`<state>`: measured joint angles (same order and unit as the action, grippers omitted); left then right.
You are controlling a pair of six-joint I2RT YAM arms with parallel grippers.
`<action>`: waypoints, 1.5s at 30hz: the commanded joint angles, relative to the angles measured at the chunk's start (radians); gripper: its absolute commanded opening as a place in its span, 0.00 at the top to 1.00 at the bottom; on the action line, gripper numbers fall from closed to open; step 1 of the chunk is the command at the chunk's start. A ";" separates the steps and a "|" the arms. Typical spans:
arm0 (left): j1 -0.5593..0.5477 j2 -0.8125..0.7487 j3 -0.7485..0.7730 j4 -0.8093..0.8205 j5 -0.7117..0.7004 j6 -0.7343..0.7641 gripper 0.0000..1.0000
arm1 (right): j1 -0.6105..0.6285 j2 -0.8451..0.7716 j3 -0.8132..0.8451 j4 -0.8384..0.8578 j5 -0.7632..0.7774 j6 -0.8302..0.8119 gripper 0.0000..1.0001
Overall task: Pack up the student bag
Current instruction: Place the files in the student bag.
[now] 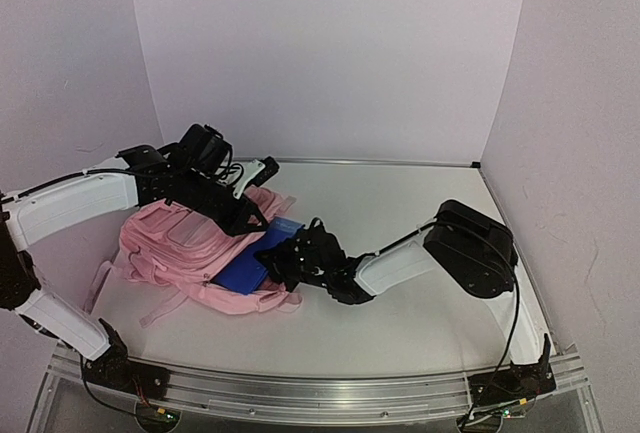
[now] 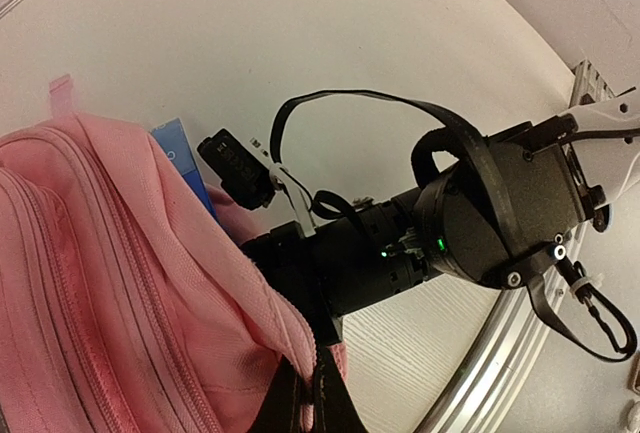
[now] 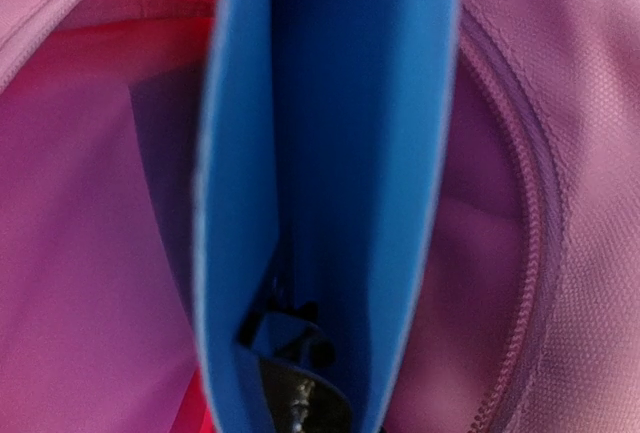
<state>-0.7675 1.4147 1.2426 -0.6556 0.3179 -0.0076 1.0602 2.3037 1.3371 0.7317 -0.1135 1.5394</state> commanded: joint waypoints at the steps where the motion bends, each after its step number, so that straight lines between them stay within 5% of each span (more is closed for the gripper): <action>1: -0.050 -0.010 0.154 0.272 0.354 -0.020 1.00 | 0.024 0.060 0.114 -0.008 0.020 -0.057 1.00; 18: -0.050 0.015 0.148 0.199 0.475 -0.029 1.00 | -0.016 0.138 0.321 -0.277 0.113 -0.324 1.00; 25: -0.041 -0.038 0.125 0.267 0.455 -0.080 1.00 | -0.015 0.124 0.249 -0.283 0.105 -0.344 1.00; 30: -0.034 -0.046 0.119 0.247 0.227 -0.097 1.00 | -0.013 0.091 0.231 -0.287 -0.020 -0.375 0.97; 33: 0.005 -0.049 0.095 0.242 0.142 -0.119 1.00 | -0.002 0.015 0.157 -0.288 -0.032 -0.399 0.91; 36: 0.047 -0.062 0.072 0.242 0.105 -0.129 1.00 | 0.003 -0.102 0.062 -0.305 0.021 -0.449 0.75; 39: 0.067 -0.074 0.069 0.220 0.105 -0.114 1.00 | 0.003 -0.185 0.023 -0.377 0.048 -0.507 0.54; 45: 0.070 -0.090 0.039 0.216 0.163 -0.091 1.00 | 0.003 -0.299 -0.066 -0.453 0.056 -0.543 0.34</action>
<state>-0.6916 1.4075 1.2570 -0.6220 0.3611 -0.1126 1.0500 2.1129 1.3262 0.3490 -0.0798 1.0583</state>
